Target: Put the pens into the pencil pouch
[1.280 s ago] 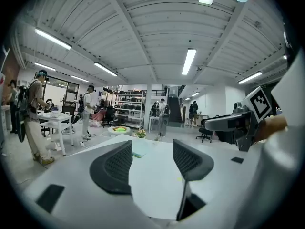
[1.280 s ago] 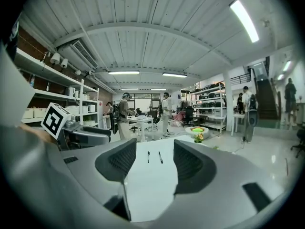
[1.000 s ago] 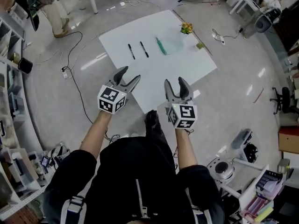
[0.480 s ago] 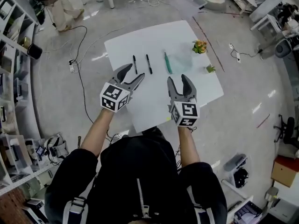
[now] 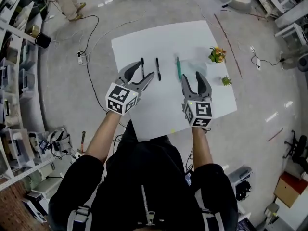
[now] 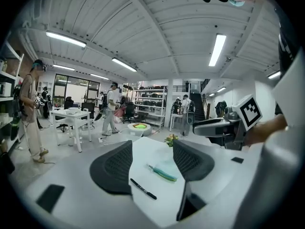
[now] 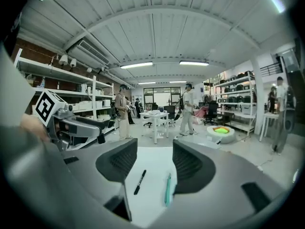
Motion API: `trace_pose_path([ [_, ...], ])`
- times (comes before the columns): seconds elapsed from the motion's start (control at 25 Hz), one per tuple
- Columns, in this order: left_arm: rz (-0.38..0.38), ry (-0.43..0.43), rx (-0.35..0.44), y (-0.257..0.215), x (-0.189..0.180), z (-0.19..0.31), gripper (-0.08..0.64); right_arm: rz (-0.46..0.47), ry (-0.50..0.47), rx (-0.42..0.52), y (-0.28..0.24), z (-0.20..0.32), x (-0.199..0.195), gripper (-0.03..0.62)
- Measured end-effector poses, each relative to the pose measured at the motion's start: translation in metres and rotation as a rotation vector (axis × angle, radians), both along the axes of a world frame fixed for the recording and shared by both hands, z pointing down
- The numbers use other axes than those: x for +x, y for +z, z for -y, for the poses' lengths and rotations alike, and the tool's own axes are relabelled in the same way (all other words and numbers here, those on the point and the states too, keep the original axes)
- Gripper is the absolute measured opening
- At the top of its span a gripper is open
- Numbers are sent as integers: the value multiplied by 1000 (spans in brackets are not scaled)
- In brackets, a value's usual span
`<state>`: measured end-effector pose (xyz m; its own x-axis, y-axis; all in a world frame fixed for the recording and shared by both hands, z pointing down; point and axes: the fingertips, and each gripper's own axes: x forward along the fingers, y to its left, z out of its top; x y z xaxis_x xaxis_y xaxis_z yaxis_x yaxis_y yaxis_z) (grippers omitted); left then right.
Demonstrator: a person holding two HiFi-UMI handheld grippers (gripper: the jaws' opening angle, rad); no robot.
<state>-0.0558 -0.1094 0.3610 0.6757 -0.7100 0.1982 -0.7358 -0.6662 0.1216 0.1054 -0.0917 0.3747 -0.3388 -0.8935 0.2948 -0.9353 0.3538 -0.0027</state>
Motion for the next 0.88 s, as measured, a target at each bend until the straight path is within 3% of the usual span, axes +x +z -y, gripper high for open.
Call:
trace_pose_path([
  [0.6,34,93,-90,69,23,46,270,-54,57,-146,64,29,19,224],
  [0.88,43,96,-152,103,27,59,269,-99,24,-216,105,37,17,213],
])
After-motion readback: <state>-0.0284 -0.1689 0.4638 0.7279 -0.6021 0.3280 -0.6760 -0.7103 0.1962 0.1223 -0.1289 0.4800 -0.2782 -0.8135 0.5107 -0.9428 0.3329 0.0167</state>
